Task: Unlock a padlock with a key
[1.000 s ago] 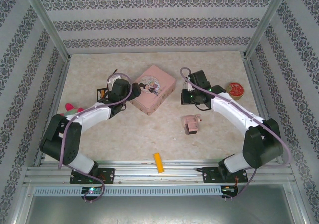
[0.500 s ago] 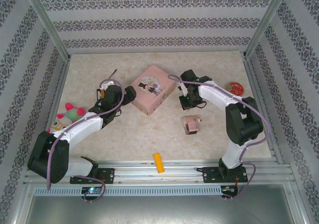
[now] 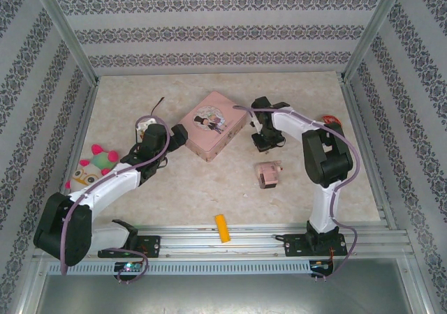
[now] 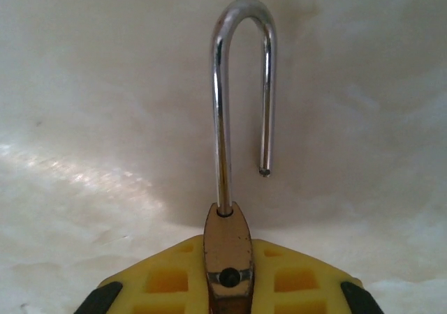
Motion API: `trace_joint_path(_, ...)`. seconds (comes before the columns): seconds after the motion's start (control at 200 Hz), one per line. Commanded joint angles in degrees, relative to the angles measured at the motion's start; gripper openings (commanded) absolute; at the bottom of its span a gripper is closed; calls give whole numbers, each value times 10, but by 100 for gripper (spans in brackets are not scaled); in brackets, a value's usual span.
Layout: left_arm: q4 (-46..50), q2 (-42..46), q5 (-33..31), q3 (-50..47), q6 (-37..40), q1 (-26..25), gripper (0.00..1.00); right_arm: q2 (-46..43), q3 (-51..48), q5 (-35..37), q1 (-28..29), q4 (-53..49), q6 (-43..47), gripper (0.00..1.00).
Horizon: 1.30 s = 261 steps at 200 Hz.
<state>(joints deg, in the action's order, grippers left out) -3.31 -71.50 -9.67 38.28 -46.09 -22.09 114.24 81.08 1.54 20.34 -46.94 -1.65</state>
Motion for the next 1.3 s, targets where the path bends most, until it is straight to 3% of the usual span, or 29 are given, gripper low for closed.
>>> trace_joint_path(0.0,11,8,-11,-5,-10,5,99,11,25,48,-6,-15,-11,15)
trace_joint_path(0.205,13,8,-11,-5,-11,5,99,24,36,71,-7,-15,-20,33)
trace_joint_path(0.63,7,4,-10,-7,-16,5,99,-4,40,80,13,-10,-35,34)
trace_joint_path(0.895,9,9,-8,-8,-17,5,99,-12,47,88,8,-10,-48,41)
trace_joint_path(1.064,12,17,-7,-8,-18,5,99,-33,56,52,5,-5,-47,43)
trace_joint_path(1.299,15,15,23,6,-35,3,99,-54,90,-93,-28,30,-53,61)
